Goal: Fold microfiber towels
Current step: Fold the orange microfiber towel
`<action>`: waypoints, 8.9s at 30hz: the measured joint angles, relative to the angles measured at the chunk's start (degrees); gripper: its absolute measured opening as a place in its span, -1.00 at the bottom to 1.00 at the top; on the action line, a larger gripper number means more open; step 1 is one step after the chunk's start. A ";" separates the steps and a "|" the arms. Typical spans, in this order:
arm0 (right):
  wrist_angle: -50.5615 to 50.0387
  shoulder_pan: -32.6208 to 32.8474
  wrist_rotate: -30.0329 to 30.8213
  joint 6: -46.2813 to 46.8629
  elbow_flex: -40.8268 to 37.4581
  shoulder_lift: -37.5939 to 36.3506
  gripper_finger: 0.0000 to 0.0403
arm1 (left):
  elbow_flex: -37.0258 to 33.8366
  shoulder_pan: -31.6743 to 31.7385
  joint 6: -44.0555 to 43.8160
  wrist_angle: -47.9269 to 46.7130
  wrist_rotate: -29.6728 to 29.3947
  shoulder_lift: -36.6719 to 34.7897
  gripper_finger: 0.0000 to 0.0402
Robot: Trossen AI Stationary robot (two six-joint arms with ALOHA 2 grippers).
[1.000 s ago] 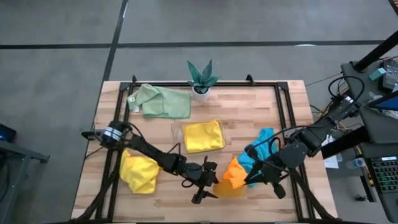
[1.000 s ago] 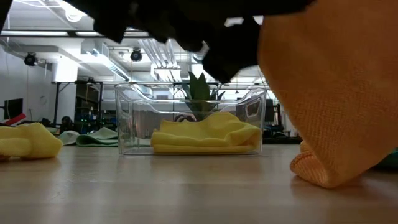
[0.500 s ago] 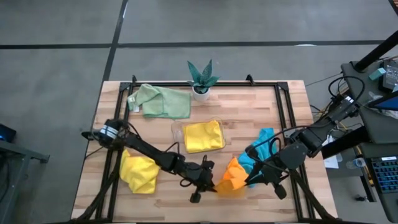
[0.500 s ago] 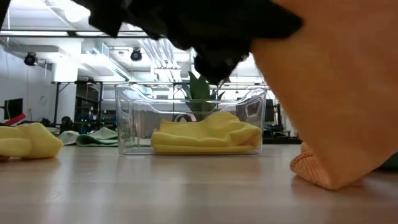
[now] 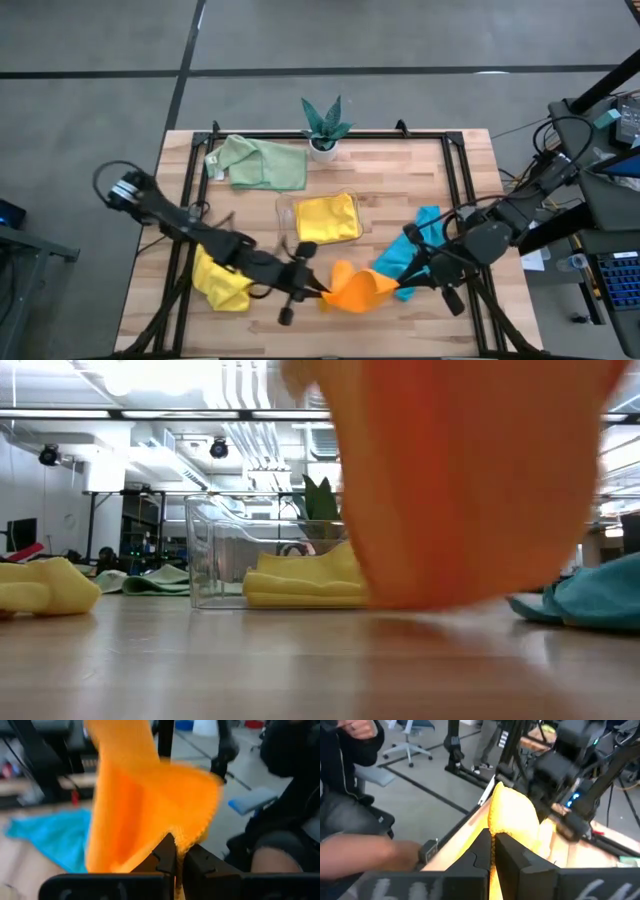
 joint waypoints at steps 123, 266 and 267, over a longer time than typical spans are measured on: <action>7.30 -9.74 4.35 34.52 -26.94 20.57 -0.68 | -15.54 -2.94 -49.66 -33.37 -6.94 9.34 -0.05; 12.93 -9.35 13.12 49.61 -31.68 26.78 -0.64 | -8.83 -1.91 -44.79 -20.61 -23.49 18.52 -0.05; 13.47 -9.22 12.97 48.63 -31.69 26.53 -0.72 | -8.83 -1.91 -44.78 -20.62 -23.49 18.52 -0.05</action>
